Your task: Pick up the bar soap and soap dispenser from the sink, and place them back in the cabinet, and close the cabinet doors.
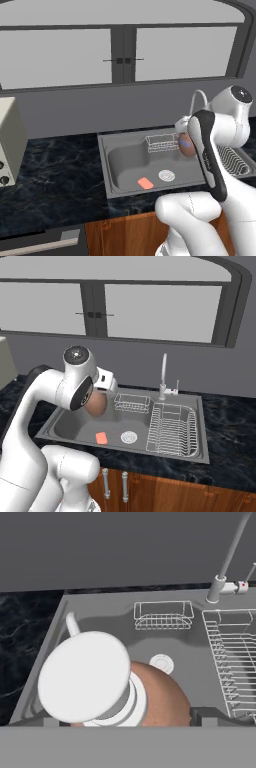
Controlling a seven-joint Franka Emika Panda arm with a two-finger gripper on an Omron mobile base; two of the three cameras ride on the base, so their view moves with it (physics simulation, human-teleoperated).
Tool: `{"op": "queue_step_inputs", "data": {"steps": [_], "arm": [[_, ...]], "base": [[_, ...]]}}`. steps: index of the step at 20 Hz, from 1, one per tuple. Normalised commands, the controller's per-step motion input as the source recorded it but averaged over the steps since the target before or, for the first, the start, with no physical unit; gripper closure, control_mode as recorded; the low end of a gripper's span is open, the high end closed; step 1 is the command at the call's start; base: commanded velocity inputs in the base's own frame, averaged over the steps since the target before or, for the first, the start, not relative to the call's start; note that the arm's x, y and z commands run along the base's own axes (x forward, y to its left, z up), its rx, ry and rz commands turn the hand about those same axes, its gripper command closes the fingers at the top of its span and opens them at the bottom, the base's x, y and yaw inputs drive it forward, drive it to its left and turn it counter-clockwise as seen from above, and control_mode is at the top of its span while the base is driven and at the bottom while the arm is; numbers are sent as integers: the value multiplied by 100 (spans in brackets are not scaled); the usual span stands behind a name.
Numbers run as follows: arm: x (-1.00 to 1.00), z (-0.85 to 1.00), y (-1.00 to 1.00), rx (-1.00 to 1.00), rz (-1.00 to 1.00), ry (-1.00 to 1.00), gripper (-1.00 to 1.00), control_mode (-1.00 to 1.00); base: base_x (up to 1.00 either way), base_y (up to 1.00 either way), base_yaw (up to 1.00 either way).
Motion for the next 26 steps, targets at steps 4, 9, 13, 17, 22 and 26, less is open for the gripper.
{"op": "queue_step_inputs", "data": {"steps": [4,9,13,17,22,26], "arm": [[-24,8,-4,0,-2,0,100,-100],[-1,0,0,0,0,0,100,-100],[0,0,0,0,0,0,100,-100],[0,0,0,0,0,0,100,100],[0,0,0,0,0,0,100,100],[0,0,0,0,0,0,100,100]], "base": [[0,0,0],[0,0,0],[0,0,0],[0,0,0],[-22,-6,0],[-53,-17,-4]]}}
